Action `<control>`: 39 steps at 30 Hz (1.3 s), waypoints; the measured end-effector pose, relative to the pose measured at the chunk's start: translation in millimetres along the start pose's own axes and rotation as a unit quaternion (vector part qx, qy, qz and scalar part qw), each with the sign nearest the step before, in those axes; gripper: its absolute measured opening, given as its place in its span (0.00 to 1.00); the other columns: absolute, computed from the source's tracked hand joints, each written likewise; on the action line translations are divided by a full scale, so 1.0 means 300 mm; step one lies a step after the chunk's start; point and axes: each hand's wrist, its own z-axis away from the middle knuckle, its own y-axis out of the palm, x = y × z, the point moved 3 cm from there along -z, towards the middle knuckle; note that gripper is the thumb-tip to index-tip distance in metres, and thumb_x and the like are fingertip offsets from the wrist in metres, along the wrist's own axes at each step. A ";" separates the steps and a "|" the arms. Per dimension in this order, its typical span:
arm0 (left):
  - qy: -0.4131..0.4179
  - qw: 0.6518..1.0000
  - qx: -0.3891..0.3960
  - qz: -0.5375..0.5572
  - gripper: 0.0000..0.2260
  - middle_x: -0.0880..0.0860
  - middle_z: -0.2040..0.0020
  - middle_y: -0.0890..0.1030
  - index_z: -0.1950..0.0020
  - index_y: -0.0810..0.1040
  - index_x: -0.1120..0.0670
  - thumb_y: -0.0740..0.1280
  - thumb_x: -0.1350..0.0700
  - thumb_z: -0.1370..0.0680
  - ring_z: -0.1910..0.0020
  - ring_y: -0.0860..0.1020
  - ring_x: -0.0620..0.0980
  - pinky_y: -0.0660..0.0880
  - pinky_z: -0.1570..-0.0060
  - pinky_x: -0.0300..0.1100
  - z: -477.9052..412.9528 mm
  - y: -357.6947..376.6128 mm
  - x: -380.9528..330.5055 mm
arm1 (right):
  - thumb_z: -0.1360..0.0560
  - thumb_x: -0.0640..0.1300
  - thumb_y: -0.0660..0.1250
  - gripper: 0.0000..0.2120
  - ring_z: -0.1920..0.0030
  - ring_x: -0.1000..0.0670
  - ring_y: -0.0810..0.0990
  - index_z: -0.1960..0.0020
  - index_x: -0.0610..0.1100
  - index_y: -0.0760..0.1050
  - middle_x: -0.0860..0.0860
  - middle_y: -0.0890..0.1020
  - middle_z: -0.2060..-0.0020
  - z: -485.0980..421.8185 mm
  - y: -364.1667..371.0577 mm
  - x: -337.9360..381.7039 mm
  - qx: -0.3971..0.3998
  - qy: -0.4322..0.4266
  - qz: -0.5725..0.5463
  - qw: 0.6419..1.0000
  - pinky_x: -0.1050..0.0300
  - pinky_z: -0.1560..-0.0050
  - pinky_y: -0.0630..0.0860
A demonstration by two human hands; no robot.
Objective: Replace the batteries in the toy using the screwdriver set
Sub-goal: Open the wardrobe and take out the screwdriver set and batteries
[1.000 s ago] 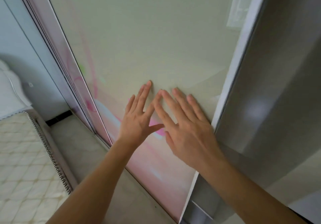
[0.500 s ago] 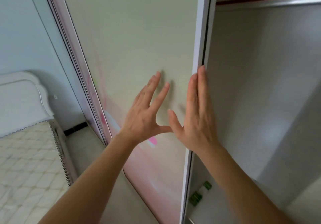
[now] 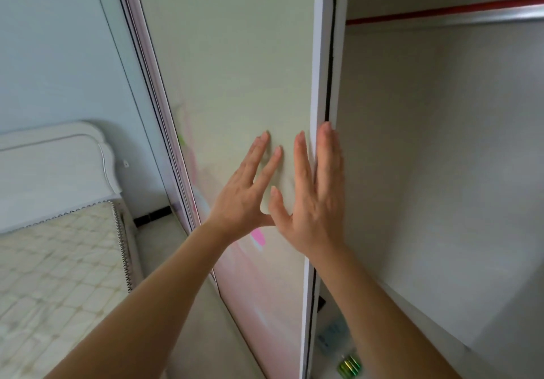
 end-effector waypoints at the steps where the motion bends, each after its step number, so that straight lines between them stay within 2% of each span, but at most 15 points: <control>1: -0.002 1.000 0.002 0.001 0.42 0.63 0.20 0.48 0.20 0.50 0.59 0.64 0.41 0.26 0.19 0.49 0.60 0.64 0.26 0.58 -0.001 0.004 0.026 | 0.25 0.49 0.66 0.36 0.21 0.37 0.56 0.22 0.38 0.56 0.37 0.55 0.23 -0.007 0.024 0.002 0.001 -0.003 0.000 1.000 0.36 0.26 0.62; 4: -0.005 1.000 0.001 0.006 0.44 0.64 0.19 0.48 0.20 0.51 0.60 0.67 0.41 0.26 0.19 0.49 0.59 0.64 0.26 0.58 -0.003 0.019 0.117 | 0.25 0.48 0.66 0.36 0.20 0.39 0.52 0.22 0.39 0.56 0.37 0.54 0.24 -0.030 0.100 0.006 -0.001 -0.011 -0.001 1.000 0.39 0.23 0.59; 8: 0.009 1.000 -0.010 0.017 0.50 0.61 0.19 0.48 0.18 0.46 0.51 0.75 0.42 0.29 0.19 0.49 0.60 0.62 0.24 0.58 0.001 0.044 0.261 | 0.25 0.47 0.65 0.36 0.20 0.44 0.48 0.23 0.37 0.56 0.35 0.55 0.24 -0.057 0.232 0.013 -0.022 -0.009 -0.011 1.000 0.38 0.24 0.60; 13: 0.000 0.999 -0.033 0.011 0.43 0.60 0.19 0.51 0.19 0.52 0.56 0.63 0.32 0.23 0.19 0.52 0.59 0.61 0.24 0.57 0.011 0.071 0.462 | 0.25 0.48 0.62 0.37 0.19 0.47 0.46 0.24 0.32 0.53 0.35 0.55 0.25 -0.100 0.410 0.022 -0.039 0.005 -0.027 0.999 0.38 0.23 0.59; 16: -0.038 0.999 -0.018 0.026 0.46 0.61 0.18 0.49 0.19 0.52 0.56 0.65 0.31 0.26 0.19 0.50 0.58 0.58 0.22 0.56 0.025 0.092 0.592 | 0.25 0.48 0.63 0.39 0.19 0.46 0.46 0.22 0.35 0.48 0.34 0.54 0.24 -0.129 0.521 0.024 -0.028 0.001 -0.040 0.999 0.40 0.23 0.57; 19: -0.061 0.997 -0.001 0.045 0.48 0.61 0.18 0.47 0.19 0.52 0.56 0.68 0.31 0.28 0.18 0.48 0.57 0.57 0.22 0.55 0.031 0.111 0.709 | 0.24 0.48 0.62 0.44 0.19 0.46 0.46 0.19 0.43 0.37 0.37 0.52 0.23 -0.152 0.616 0.020 0.005 -0.001 -0.034 0.999 0.44 0.22 0.55; 21: -0.063 0.997 0.003 0.042 0.47 0.62 0.18 0.47 0.19 0.51 0.57 0.66 0.31 0.26 0.18 0.47 0.58 0.56 0.22 0.56 0.026 0.113 0.768 | 0.23 0.48 0.62 0.44 0.19 0.45 0.47 0.20 0.43 0.34 0.36 0.52 0.23 -0.165 0.674 0.017 0.017 -0.005 -0.013 1.000 0.44 0.22 0.56; 24: -0.077 0.997 0.008 -0.003 0.39 0.59 0.18 0.47 0.18 0.48 0.55 0.55 0.32 0.20 0.18 0.46 0.56 0.56 0.22 0.59 0.023 0.106 0.823 | 0.22 0.49 0.61 0.43 0.19 0.43 0.48 0.20 0.40 0.35 0.35 0.52 0.23 -0.186 0.754 0.015 0.026 -0.025 0.033 0.999 0.40 0.23 0.59; 26: -0.077 0.996 0.001 -0.039 0.35 0.57 0.17 0.48 0.18 0.48 0.53 0.52 0.34 0.18 0.18 0.47 0.54 0.55 0.22 0.60 0.029 0.101 0.844 | 0.21 0.50 0.60 0.42 0.19 0.41 0.48 0.20 0.37 0.37 0.34 0.51 0.23 -0.193 0.802 0.006 0.034 -0.042 0.055 0.997 0.37 0.25 0.62; 30: -0.067 0.996 0.027 -0.054 0.35 0.56 0.17 0.46 0.18 0.48 0.51 0.54 0.35 0.18 0.18 0.46 0.54 0.56 0.23 0.60 0.033 0.115 0.903 | 0.19 0.52 0.59 0.41 0.19 0.42 0.48 0.20 0.37 0.37 0.33 0.51 0.23 -0.200 0.881 -0.028 0.059 -0.052 0.068 0.995 0.36 0.26 0.64; 35: -0.073 0.993 0.057 -0.073 0.39 0.56 0.17 0.43 0.17 0.46 0.52 0.55 0.32 0.20 0.18 0.45 0.54 0.56 0.23 0.60 0.032 0.124 1.001 | 0.18 0.57 0.56 0.41 0.19 0.43 0.47 0.20 0.36 0.37 0.38 0.50 0.22 -0.222 0.961 -0.038 0.077 -0.073 0.080 0.991 0.39 0.23 0.59; 39: -0.061 0.992 0.065 -0.085 0.39 0.56 0.17 0.44 0.17 0.47 0.52 0.56 0.33 0.20 0.18 0.47 0.54 0.58 0.23 0.60 0.022 0.118 1.068 | 0.19 0.57 0.58 0.42 0.19 0.42 0.47 0.21 0.36 0.37 0.35 0.50 0.22 -0.239 1.026 -0.034 0.081 -0.067 0.072 0.992 0.40 0.24 0.62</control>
